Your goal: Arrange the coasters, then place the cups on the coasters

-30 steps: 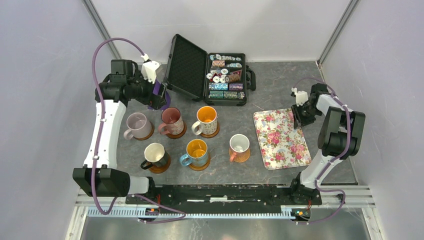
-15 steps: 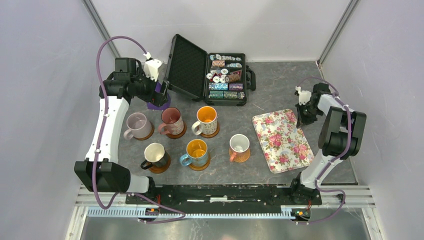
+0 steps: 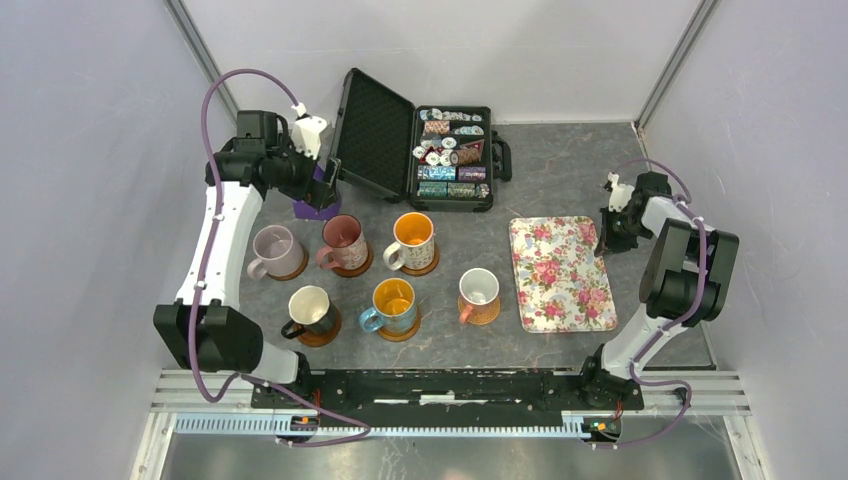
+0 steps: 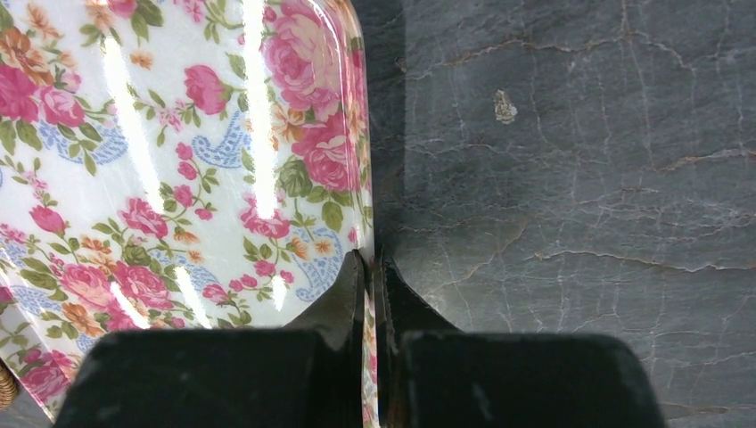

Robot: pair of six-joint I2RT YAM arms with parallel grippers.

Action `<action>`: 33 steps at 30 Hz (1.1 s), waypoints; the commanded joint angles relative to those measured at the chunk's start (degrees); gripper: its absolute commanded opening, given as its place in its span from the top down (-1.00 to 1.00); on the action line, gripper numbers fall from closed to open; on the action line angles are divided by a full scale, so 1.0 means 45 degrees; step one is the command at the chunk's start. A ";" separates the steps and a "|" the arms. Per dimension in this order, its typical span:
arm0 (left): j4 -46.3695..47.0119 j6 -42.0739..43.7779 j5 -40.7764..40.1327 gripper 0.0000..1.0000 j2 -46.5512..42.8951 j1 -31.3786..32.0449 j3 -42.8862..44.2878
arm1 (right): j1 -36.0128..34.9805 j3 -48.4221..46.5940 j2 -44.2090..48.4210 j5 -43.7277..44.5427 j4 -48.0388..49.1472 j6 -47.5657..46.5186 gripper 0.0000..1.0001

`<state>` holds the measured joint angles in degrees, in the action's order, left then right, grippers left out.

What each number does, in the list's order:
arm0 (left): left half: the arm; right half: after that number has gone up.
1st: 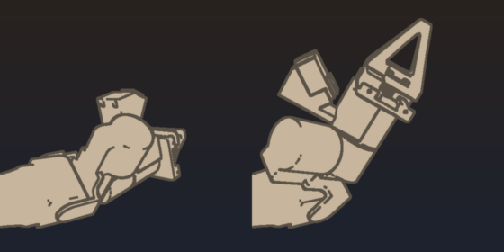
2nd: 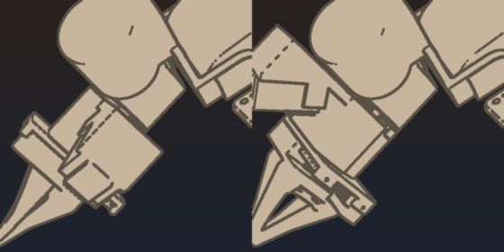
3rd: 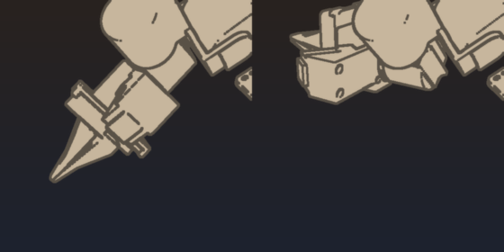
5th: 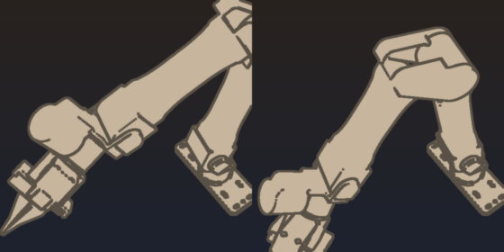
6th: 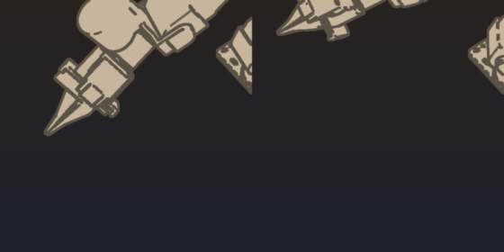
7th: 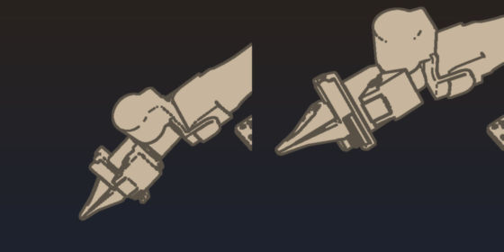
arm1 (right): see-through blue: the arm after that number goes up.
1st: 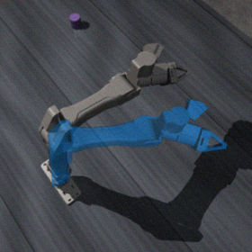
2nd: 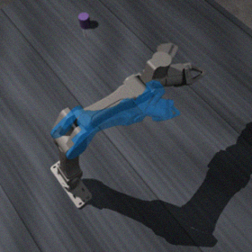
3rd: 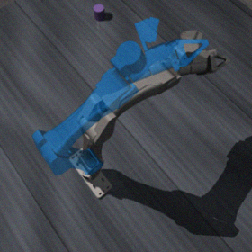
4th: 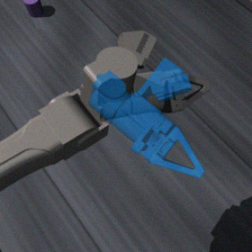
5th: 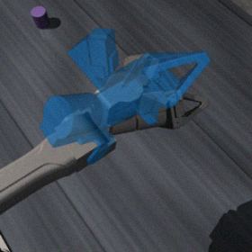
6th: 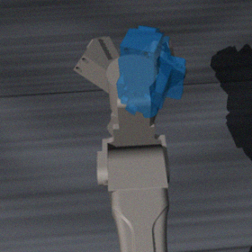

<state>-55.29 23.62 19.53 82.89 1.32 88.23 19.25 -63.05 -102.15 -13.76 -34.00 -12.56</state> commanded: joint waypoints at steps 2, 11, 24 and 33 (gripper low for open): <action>0.0411 -0.0333 -0.0071 -1.00 0.0159 0.0126 0.0707 | 0.0061 0.0803 0.0230 0.0922 0.0560 0.0485 0.85; -0.0509 -0.0603 -0.0363 -1.00 0.0810 0.0141 0.1725 | 0.0082 0.1016 0.1121 0.0686 0.0294 0.0608 -0.37; -0.4085 -0.3013 0.0520 -1.00 0.4734 -0.1732 0.8192 | 0.0321 -0.3309 0.1055 -0.1987 -0.1048 -0.1692 -0.96; -0.3598 -0.4134 0.0495 -1.00 0.5246 -0.4331 0.9014 | -0.0310 -0.5816 0.0901 -0.2984 -0.1207 -0.2407 -0.96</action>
<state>-71.70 9.13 21.19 107.42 -15.51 127.90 19.35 -84.20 -97.97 -24.18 -37.63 -20.95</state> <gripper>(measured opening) 0.996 0.981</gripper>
